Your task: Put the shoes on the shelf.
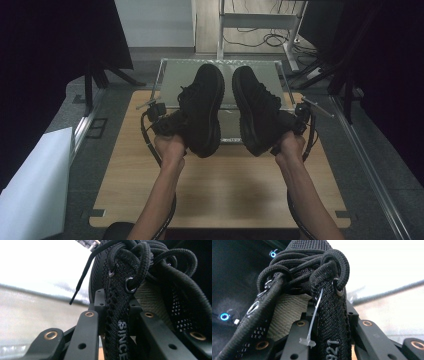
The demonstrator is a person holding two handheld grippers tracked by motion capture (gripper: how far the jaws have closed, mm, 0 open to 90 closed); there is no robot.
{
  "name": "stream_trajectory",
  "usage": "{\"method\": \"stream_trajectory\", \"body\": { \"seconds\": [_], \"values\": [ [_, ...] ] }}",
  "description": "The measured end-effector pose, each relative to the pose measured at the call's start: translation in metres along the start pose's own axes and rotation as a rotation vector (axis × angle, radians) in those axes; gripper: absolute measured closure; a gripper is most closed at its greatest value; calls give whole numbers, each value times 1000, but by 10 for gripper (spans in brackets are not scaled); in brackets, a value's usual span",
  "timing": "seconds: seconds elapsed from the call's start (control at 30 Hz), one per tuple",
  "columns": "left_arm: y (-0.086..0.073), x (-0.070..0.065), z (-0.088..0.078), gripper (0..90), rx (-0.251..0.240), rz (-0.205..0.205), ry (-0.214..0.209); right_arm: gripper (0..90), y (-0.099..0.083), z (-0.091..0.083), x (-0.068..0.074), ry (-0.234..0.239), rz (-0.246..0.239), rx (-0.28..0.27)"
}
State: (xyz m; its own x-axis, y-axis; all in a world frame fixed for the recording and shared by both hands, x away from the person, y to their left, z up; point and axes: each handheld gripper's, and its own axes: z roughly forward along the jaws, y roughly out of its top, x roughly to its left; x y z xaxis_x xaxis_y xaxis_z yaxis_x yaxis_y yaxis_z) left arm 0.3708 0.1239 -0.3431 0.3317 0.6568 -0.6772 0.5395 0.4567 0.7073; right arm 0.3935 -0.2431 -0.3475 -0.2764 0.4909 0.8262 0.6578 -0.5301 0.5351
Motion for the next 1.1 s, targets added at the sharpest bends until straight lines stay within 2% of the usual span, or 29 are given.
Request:
{"method": "stream_trajectory", "body": {
  "seconds": [0.13, 0.23, 0.3, 0.43, 0.67, 0.87, 1.0, 1.03, 1.07, 1.1],
  "values": [
    [13, -4, 10, 765, -13, -5, 26, 736, 8, 11, 1, -11, 15, -8],
    [22, 0, 17, 765, -25, -33, 46, 736, 16, 23, 6, -31, 10, -17],
    [25, 1, 19, 765, -26, -36, 53, 736, 18, 25, 6, -35, 13, -24],
    [36, 9, 27, 763, -29, -50, 88, 736, 27, 39, 8, -75, 2, -27],
    [49, 13, 43, 761, -21, -69, 116, 736, 38, 56, 9, -119, -10, -29],
    [57, 12, 56, 757, -8, -60, 161, 736, 49, 69, 10, -171, -42, -35],
    [62, 10, 63, 751, -1, -37, 193, 735, 57, 78, 11, -224, -75, -38],
    [65, 8, 67, 750, 2, -20, 214, 735, 58, 80, 11, -236, -87, -37],
    [65, 8, 67, 749, 2, -20, 214, 735, 58, 80, 11, -236, -87, -37],
    [66, 7, 70, 747, 12, -9, 231, 734, 60, 84, 12, -255, -91, -35]
  ]
}}
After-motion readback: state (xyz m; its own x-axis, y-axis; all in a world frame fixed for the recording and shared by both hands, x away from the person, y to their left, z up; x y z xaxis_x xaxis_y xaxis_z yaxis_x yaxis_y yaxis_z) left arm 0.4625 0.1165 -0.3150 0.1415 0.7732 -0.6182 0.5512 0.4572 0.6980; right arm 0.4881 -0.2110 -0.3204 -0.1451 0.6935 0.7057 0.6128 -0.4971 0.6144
